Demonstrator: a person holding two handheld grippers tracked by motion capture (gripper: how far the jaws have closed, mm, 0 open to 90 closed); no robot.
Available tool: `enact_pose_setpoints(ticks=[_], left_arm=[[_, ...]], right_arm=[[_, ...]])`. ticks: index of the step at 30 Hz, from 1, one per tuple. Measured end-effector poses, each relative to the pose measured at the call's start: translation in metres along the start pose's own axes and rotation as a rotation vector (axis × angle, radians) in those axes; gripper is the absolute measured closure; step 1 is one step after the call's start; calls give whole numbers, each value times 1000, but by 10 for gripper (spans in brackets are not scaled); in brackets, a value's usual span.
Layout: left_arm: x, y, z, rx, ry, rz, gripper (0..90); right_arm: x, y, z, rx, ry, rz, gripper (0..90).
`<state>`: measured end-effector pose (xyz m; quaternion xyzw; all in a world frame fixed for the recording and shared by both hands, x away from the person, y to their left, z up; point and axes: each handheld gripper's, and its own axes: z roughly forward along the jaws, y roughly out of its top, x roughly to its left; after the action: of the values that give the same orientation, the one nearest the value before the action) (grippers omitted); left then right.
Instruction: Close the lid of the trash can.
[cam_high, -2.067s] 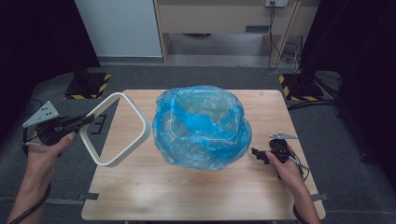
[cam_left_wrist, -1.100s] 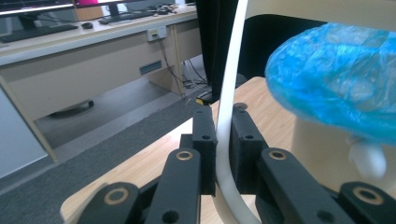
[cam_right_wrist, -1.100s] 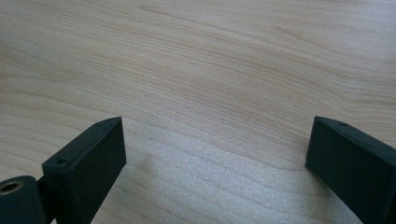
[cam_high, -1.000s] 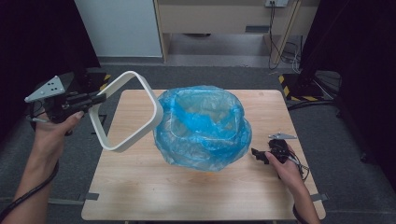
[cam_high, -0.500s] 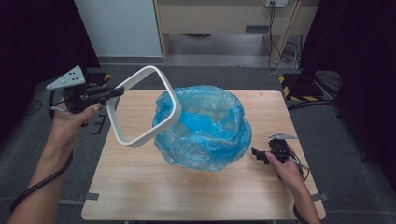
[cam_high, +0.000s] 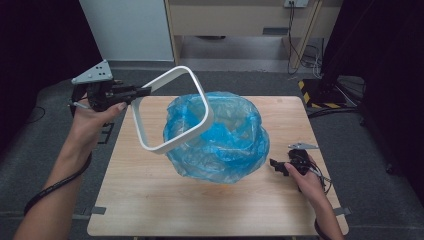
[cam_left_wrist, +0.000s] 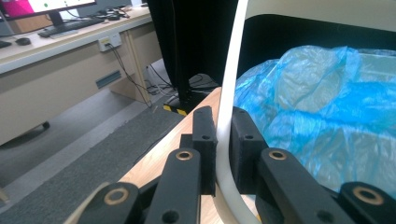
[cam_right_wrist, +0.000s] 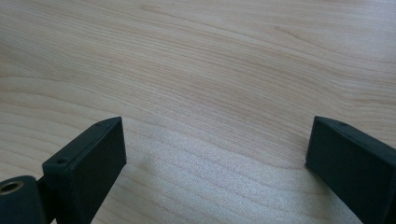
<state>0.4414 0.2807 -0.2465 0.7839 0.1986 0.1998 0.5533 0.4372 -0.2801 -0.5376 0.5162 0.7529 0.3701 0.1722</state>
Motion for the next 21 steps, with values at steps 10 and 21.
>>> enact_pose_setpoints(ticks=[10, 21], left_arm=[[-6, 15, 31, 35, -58, 21, 822], [-11, 37, 58, 77, -112, 60, 822]], right_arm=[[0, 0, 0, -1, -8, -12, 51], [-2, -1, -1, -6, -2, -12, 55]])
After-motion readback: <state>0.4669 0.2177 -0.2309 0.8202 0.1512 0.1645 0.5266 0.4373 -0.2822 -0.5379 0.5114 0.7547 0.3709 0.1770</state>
